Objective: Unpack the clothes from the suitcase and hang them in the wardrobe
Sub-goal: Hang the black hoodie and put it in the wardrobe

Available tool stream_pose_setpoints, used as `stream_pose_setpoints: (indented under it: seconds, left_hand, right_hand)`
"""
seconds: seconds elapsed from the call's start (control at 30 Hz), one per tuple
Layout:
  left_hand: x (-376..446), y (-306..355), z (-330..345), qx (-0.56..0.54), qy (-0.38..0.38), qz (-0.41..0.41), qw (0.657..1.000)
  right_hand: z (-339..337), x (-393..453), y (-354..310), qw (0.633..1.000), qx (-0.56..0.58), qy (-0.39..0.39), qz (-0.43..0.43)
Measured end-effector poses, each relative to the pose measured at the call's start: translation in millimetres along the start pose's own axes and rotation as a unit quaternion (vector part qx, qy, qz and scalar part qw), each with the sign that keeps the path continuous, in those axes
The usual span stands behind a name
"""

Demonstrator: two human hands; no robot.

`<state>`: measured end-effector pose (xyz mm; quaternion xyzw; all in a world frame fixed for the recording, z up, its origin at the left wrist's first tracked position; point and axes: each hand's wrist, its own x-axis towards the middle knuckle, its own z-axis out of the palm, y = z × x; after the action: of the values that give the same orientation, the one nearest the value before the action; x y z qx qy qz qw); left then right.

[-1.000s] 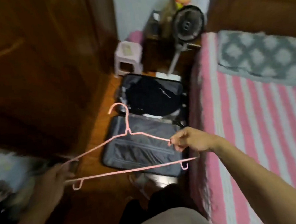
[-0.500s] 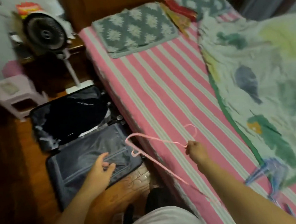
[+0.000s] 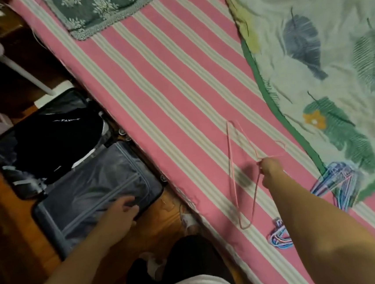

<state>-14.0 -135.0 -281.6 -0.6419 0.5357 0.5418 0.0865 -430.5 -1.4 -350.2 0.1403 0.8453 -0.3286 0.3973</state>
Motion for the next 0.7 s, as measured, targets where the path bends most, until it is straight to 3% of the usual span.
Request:
stream_pose_setpoints:
  seconds: [0.2,0.37,0.43,0.5,0.57,0.7]
  left_hand:
    - [5.3,10.9,-11.9,0.001,0.014,0.015,1.0]
    - [0.1,-8.0,-48.9,0.017,0.001,-0.003,1.0]
    - [-16.6,-75.4,-127.2,-0.062,0.055,-0.042,0.996]
    - [-12.4,-82.2,-130.3,-0.077,0.072,-0.055,0.993]
    - [-16.0,-121.2,-169.4,-0.136,0.121,-0.081,0.98]
    - [19.0,-207.8,-245.0,-0.203,0.145,-0.125,0.96]
  right_hand:
    - [22.4,-21.0,-6.4,0.997,-0.047,-0.017,0.053]
    - [91.7,-67.2,-26.8,0.987,-0.107,-0.116,0.029]
    - [209.9,-132.4,-42.6,0.968,-0.143,-0.204,-0.039]
    - [227.8,-150.7,-55.7,0.953,-0.162,-0.246,-0.063]
    - [288.8,-195.8,-59.4,0.93,-0.214,-0.279,-0.104]
    - [410.8,-260.7,-48.1,0.902,-0.263,-0.315,-0.138]
